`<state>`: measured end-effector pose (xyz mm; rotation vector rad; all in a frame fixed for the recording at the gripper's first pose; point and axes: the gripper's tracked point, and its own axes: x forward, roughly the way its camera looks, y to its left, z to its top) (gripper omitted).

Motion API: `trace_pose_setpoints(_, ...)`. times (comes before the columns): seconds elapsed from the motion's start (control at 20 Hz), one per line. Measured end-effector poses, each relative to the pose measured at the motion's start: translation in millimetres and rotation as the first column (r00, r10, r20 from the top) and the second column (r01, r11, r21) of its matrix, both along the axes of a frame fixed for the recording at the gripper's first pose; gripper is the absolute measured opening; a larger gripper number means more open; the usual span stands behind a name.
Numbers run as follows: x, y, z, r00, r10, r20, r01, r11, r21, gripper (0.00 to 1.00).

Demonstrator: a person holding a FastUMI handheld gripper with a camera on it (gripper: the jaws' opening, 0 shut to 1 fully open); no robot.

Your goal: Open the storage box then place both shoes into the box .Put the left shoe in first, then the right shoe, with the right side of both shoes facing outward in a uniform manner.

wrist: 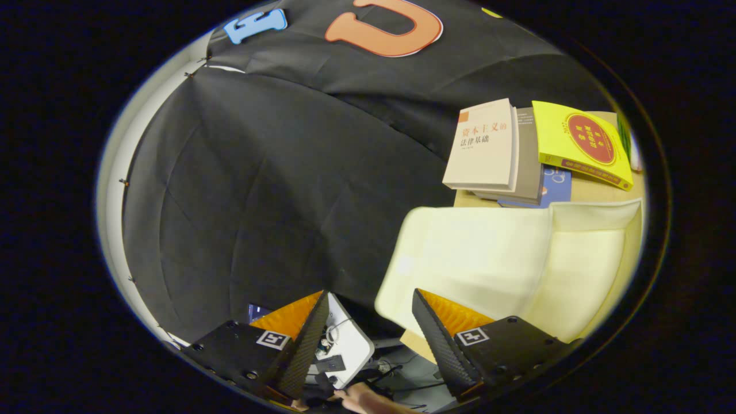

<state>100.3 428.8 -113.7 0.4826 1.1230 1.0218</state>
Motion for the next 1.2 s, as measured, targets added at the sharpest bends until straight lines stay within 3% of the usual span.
trace_pose_setpoints(0.15,-0.7,-27.9,-8.4,0.997,0.007,0.071,-0.001,0.996,-0.085,0.95)
trace_pose_setpoints(0.3,3.9,-73.1,-15.7,0.995,-0.009,0.098,0.023,0.99,-0.139,0.96)
trace_pose_setpoints(0.55,27.8,-170.3,-34.4,0.989,-0.101,0.109,0.12,0.975,-0.187,0.96)
trace_pose_setpoints(0.95,59.4,-343.4,-110.2,0.956,-0.276,0.1,0.294,0.898,-0.329,0.96)
trace_pose_setpoints(1.2,54.9,-414.8,-172.3,0.948,-0.312,0.061,0.306,0.848,-0.433,0.95)
